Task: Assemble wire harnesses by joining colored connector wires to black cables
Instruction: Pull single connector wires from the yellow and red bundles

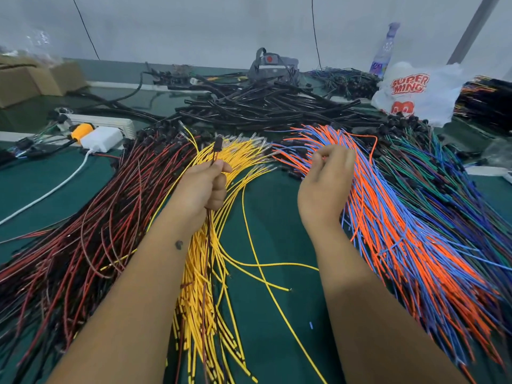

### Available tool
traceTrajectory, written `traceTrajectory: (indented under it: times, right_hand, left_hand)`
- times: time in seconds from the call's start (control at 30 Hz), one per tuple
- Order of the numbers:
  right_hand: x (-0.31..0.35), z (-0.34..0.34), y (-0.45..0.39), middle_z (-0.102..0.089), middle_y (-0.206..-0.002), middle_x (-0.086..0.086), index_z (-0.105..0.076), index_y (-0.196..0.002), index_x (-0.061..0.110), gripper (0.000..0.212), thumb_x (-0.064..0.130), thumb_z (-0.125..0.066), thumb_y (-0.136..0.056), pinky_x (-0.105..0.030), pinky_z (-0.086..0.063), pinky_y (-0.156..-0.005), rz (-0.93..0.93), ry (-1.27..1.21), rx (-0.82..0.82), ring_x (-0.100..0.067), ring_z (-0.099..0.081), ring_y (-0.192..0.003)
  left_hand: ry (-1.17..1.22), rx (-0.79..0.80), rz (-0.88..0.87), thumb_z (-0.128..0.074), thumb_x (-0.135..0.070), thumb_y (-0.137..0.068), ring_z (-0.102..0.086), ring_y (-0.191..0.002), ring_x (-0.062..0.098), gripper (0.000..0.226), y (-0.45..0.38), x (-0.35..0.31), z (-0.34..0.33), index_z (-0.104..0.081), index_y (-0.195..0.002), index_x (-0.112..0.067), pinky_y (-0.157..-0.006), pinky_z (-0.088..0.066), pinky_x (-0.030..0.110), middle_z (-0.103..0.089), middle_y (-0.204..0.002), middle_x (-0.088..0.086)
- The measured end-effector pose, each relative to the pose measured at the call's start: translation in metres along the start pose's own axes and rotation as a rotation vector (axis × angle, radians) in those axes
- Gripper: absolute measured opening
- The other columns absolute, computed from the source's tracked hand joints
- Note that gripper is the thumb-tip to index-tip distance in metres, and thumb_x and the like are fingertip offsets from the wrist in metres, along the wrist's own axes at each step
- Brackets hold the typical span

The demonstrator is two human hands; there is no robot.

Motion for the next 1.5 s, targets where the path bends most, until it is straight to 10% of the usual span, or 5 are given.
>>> traceTrajectory:
  times: [0.13,0.37,0.77,1.13,1.5]
  right_hand:
    - [0.012,0.009,0.002,-0.045,-0.095,-0.008,-0.054,-0.089,-0.001,0.007,0.0,-0.048,-0.091,-0.008,-0.032,-0.072,0.055,-0.238,-0.122,0.004,-0.037,-0.077]
    - [0.007,-0.058,0.04,-0.056,-0.076,-0.006,-0.042,-0.061,0.015,0.027,0.031,-0.05,-0.081,-0.032,-0.027,-0.058,0.143,0.304,0.837,-0.031,-0.055,-0.082]
    - [-0.015,-0.053,0.03,-0.044,-0.132,-0.008,-0.052,-0.128,0.019,0.051,0.047,-0.058,-0.086,-0.04,-0.024,-0.103,0.076,0.536,0.638,-0.03,-0.034,-0.126]
    - [-0.009,-0.052,0.03,-0.069,-0.087,-0.006,-0.054,-0.094,0.018,0.062,0.077,-0.039,-0.079,-0.043,-0.028,-0.085,0.05,0.602,0.641,-0.027,-0.064,-0.092]
    - [-0.002,-0.031,0.017,-0.066,-0.082,-0.014,-0.056,-0.104,0.007,0.021,0.017,-0.04,-0.097,-0.04,-0.035,-0.064,-0.076,0.106,0.312,-0.039,-0.058,-0.079]
  left_hand:
    - [0.1,0.001,0.016,-0.034,-0.02,-0.105,-0.023,-0.033,0.003,0.03,0.0,0.0,-0.002,-0.046,-0.078,-0.015,-0.032,-0.02,0.012,-0.029,-0.042,-0.009]
    - [0.111,-0.068,0.004,-0.033,-0.022,-0.105,-0.055,-0.042,0.011,0.03,0.005,-0.002,-0.004,-0.048,-0.081,-0.014,-0.044,-0.051,0.02,-0.056,-0.049,-0.001]
    - [-0.019,-0.029,-0.008,-0.035,-0.024,-0.105,-0.06,-0.048,0.015,0.031,0.007,-0.003,-0.007,-0.051,-0.081,-0.012,-0.048,-0.055,0.025,-0.06,-0.054,0.003]
    - [-0.065,-0.014,-0.015,-0.034,-0.023,-0.105,-0.059,-0.048,0.014,0.031,0.007,-0.003,-0.009,-0.051,-0.082,-0.012,-0.048,-0.054,0.024,-0.059,-0.054,0.001]
    - [-0.078,-0.014,-0.017,-0.035,-0.023,-0.105,-0.06,-0.049,0.014,0.032,0.008,-0.002,-0.008,-0.053,-0.081,-0.013,-0.049,-0.054,0.024,-0.059,-0.055,0.001]
Point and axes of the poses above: each hand's wrist, its own y-axis away from the middle knuckle, its own z-axis out of the back of the hand, x = y × z, the point moved 6 cm from there along -y, towards the middle knuckle
